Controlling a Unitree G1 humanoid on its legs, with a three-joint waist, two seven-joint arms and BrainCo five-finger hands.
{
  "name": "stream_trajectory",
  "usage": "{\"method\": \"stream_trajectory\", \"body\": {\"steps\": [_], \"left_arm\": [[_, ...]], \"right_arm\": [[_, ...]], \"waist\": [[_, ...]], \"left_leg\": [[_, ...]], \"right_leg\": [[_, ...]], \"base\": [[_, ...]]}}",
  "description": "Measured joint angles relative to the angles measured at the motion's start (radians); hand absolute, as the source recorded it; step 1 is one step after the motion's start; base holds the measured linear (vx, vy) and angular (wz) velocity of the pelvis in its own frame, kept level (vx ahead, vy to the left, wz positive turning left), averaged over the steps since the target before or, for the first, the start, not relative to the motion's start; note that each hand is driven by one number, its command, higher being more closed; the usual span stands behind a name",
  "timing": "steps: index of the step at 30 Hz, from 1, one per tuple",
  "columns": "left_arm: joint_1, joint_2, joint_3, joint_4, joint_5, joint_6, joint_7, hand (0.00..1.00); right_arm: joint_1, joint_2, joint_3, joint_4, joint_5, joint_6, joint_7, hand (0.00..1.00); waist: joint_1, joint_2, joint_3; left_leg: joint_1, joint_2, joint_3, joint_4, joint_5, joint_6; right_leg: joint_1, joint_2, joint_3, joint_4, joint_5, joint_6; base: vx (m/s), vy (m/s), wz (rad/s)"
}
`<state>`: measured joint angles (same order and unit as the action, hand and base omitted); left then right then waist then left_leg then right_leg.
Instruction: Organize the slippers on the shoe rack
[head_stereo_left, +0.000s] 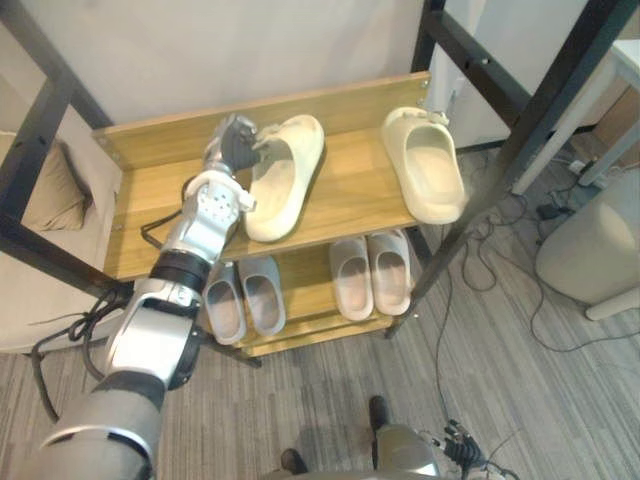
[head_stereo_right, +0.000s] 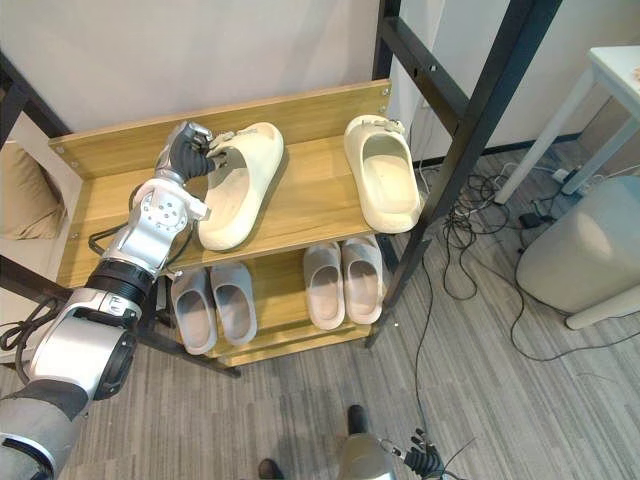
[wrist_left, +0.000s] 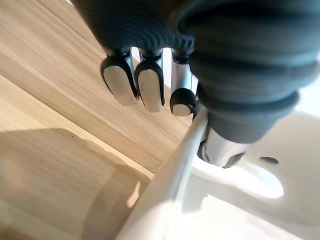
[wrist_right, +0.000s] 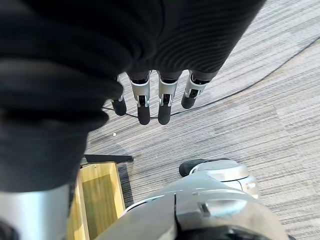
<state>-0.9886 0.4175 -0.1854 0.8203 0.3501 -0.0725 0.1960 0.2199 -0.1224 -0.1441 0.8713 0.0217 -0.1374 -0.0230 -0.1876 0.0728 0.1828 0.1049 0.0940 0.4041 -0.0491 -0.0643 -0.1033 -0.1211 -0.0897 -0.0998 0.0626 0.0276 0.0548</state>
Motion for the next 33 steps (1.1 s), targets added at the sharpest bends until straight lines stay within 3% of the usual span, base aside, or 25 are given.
{"method": "stream_trajectory", "body": {"steps": [11, 23, 25, 33], "left_arm": [[-0.028, -0.005, 0.025, 0.035, 0.0, -0.001, 0.002, 1.0], [-0.049, -0.082, 0.002, 0.024, 0.0, 0.015, 0.021, 1.0], [-0.051, -0.097, -0.002, 0.023, 0.0, 0.015, 0.023, 1.0], [-0.054, -0.136, -0.01, 0.005, -0.011, 0.016, 0.029, 1.0]], "right_arm": [[0.024, 0.003, -0.001, -0.029, 0.0, -0.002, -0.026, 0.0], [0.025, 0.001, -0.001, -0.031, 0.0, -0.002, -0.026, 0.0], [0.025, 0.0, 0.0, -0.031, 0.0, -0.001, -0.026, 0.0], [0.025, -0.004, 0.004, -0.032, 0.001, 0.0, -0.025, 0.0]], "waist": [[-0.001, 0.006, 0.006], [-0.004, 0.008, 0.007], [-0.02, 0.009, 0.008], [-0.023, 0.012, 0.009]], "left_leg": [[-0.02, -0.002, 0.007, 0.005, 0.0, 0.0], [-0.02, -0.02, -0.017, 0.005, 0.001, 0.002], [-0.016, -0.019, -0.036, 0.005, 0.001, 0.002], [-0.015, -0.019, -0.04, 0.005, 0.001, 0.002]], "right_leg": [[-0.014, -0.002, 0.006, -0.019, 0.018, 0.0], [0.023, -0.02, -0.012, -0.069, 0.047, 0.011], [0.042, -0.022, -0.033, -0.08, 0.047, 0.011], [0.053, -0.02, -0.038, -0.094, 0.049, 0.011]], "base": [[-0.03, -0.011, -0.03], [-0.01, -0.003, 0.06], [0.01, -0.027, 0.2], [0.0, -0.007, 0.02]]}}
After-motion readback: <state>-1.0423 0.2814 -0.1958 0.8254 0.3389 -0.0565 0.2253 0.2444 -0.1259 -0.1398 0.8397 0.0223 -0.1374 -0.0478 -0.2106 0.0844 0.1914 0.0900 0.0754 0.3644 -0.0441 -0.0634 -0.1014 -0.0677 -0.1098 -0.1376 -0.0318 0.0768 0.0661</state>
